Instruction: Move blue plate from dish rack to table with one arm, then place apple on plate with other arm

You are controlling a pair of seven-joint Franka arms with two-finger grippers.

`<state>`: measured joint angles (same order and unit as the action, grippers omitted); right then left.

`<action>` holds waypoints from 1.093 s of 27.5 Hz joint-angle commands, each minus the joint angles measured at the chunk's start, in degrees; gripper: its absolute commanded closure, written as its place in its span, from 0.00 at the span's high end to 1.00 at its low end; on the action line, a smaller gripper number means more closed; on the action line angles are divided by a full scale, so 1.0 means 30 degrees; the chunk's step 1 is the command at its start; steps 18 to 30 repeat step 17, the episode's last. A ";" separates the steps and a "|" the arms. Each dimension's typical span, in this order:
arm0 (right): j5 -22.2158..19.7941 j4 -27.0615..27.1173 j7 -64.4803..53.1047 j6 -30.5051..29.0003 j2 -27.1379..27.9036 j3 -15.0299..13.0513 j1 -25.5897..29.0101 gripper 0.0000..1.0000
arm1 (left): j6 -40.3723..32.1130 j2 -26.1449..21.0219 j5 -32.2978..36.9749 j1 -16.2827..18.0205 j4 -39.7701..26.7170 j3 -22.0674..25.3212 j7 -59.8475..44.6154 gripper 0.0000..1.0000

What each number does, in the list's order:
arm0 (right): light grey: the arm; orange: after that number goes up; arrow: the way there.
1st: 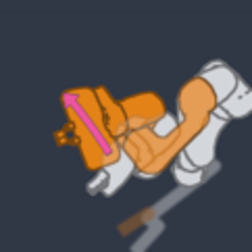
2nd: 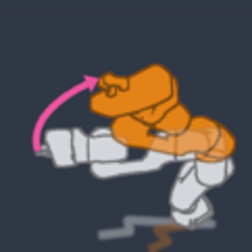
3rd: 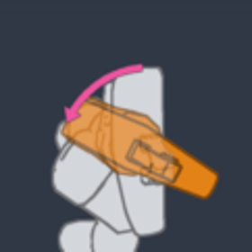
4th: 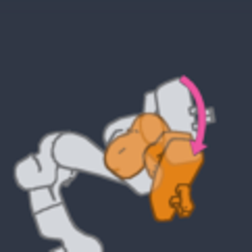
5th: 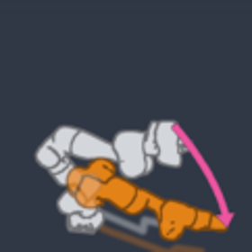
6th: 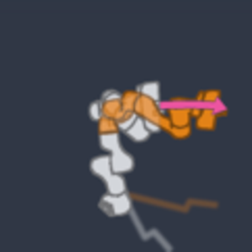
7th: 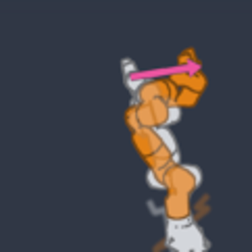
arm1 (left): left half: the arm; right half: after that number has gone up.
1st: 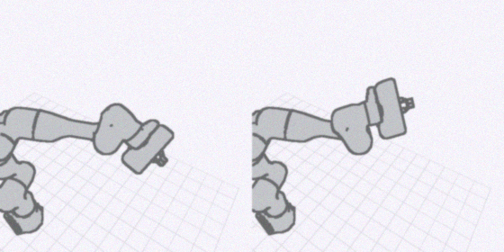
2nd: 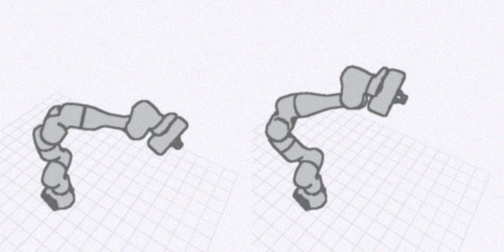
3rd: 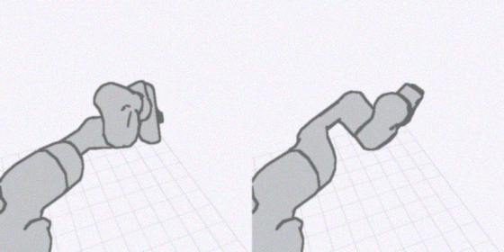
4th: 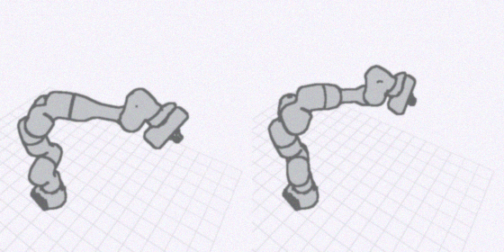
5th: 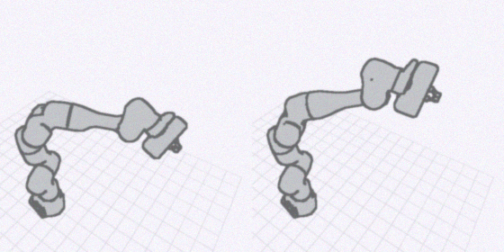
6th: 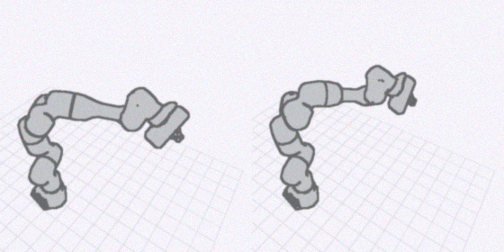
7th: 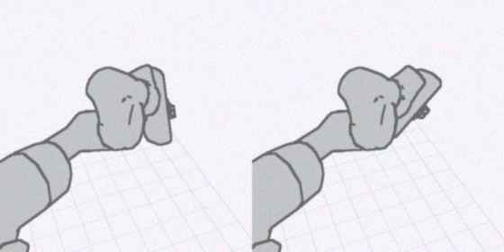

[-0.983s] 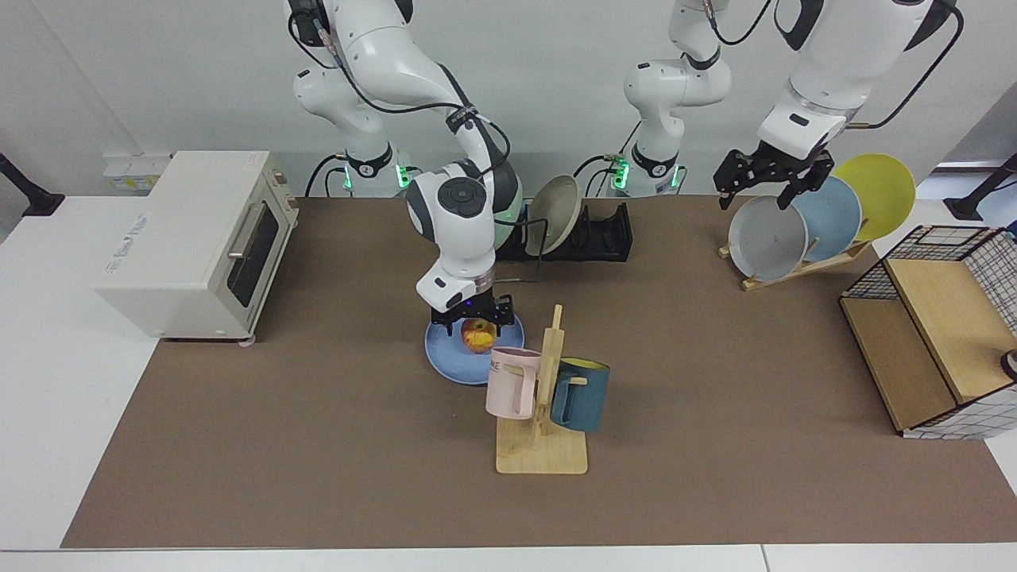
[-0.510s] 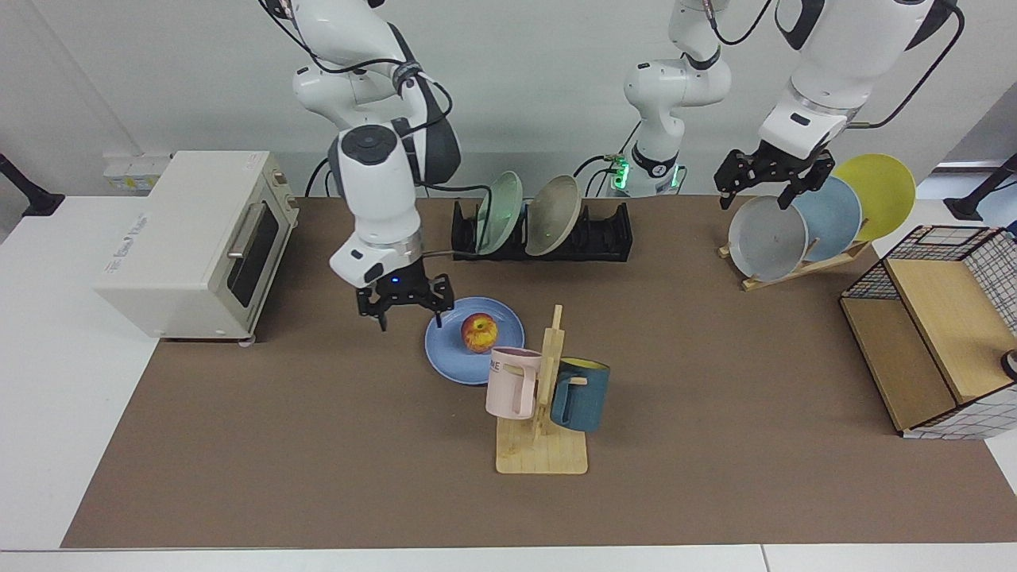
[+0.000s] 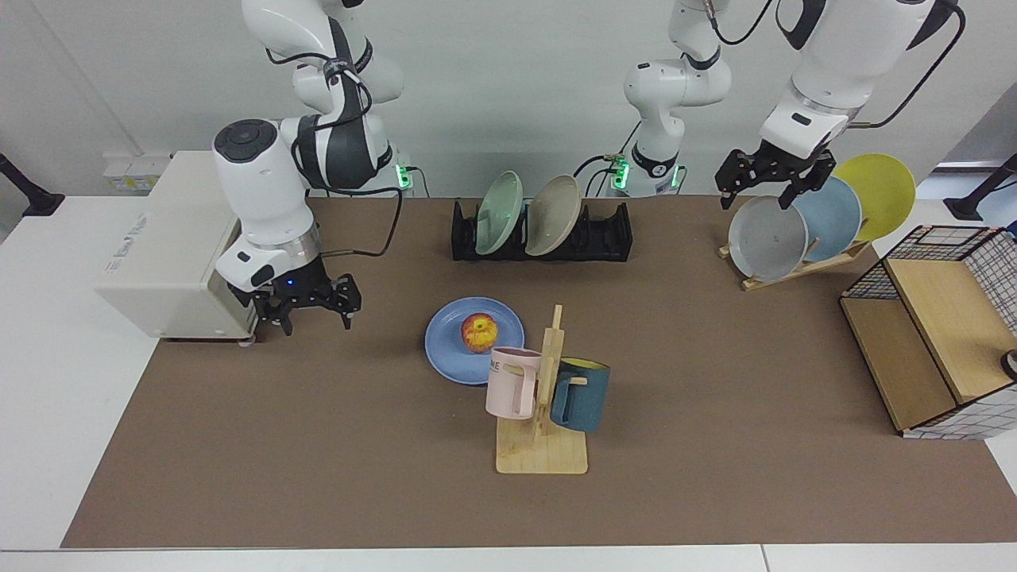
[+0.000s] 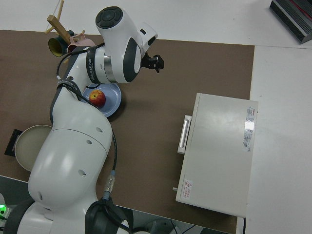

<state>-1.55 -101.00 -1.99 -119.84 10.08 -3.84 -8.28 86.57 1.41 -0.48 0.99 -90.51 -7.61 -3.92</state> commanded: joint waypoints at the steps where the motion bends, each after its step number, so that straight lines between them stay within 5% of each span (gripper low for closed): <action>1: -0.0302 0.0647 -0.0448 0.2618 -0.1104 0.0284 0.0239 1.00 | -0.0525 -0.0088 0.0248 -0.0008 0.0406 0.0016 0.0048 1.00; 30: 0.0108 0.0972 -0.0509 0.3619 -0.1895 0.0371 0.0708 1.00 | -0.0525 -0.0088 0.0248 -0.0008 0.0406 0.0016 0.0048 1.00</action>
